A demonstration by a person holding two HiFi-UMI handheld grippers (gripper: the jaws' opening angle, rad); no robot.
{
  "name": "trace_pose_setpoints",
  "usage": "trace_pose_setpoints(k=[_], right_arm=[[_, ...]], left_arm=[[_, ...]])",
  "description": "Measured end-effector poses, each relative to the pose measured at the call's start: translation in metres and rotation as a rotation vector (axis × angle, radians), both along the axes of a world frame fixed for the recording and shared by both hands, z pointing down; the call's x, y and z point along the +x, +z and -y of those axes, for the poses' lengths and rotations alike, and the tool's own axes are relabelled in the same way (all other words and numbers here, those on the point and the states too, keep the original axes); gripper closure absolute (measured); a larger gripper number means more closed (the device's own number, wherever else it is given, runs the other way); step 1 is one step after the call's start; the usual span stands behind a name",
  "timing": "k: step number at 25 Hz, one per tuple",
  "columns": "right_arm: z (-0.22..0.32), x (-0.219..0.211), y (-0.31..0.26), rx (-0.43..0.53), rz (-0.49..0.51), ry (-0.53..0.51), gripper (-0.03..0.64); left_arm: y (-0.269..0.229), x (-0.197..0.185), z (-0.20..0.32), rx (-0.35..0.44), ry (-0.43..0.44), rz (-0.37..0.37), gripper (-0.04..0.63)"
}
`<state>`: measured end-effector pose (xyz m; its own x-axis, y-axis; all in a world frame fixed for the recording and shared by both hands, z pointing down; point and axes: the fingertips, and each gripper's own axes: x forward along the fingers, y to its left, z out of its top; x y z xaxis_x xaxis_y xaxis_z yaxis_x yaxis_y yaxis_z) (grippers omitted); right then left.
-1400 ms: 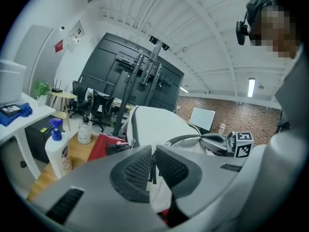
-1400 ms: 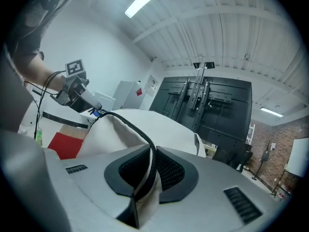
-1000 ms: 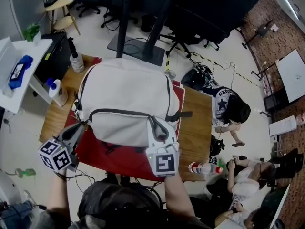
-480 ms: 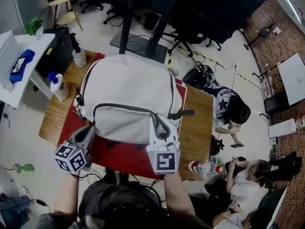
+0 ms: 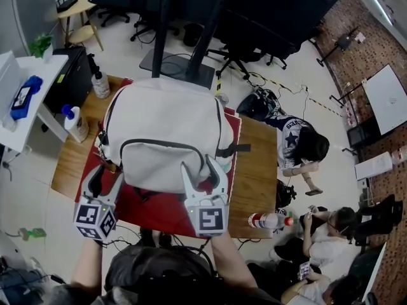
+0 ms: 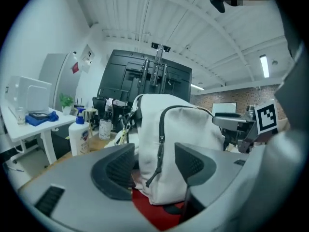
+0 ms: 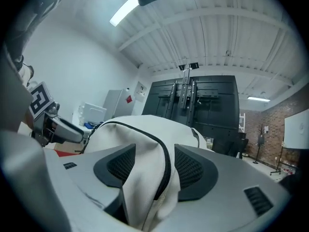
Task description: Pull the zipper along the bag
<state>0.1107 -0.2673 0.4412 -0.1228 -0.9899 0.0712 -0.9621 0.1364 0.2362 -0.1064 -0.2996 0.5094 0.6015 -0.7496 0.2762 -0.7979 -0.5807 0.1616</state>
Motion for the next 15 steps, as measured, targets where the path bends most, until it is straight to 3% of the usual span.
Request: trace_pose_setpoints(k=[2, 8, 9, 12, 15], right_arm=[[-0.004, 0.002, -0.007, 0.016, 0.027, 0.012, 0.333], [-0.026, 0.022, -0.06, 0.154, 0.115, 0.081, 0.341], [-0.029, 0.027, -0.067, 0.174, 0.115, 0.092, 0.351], [-0.037, 0.037, -0.078, 0.206, 0.115, 0.124, 0.37], [-0.039, 0.045, -0.082, 0.233, 0.14, 0.154, 0.425]], left_arm=[[-0.023, 0.002, -0.001, 0.056, 0.003, -0.008, 0.293], [-0.127, 0.014, -0.01, 0.296, -0.028, -0.129, 0.296], [-0.141, 0.016, -0.013, 0.337, -0.034, -0.139, 0.324], [-0.169, 0.027, -0.021, 0.427, -0.026, -0.16, 0.505], [-0.172, 0.041, -0.02, 0.445, 0.001, -0.155, 0.551]])
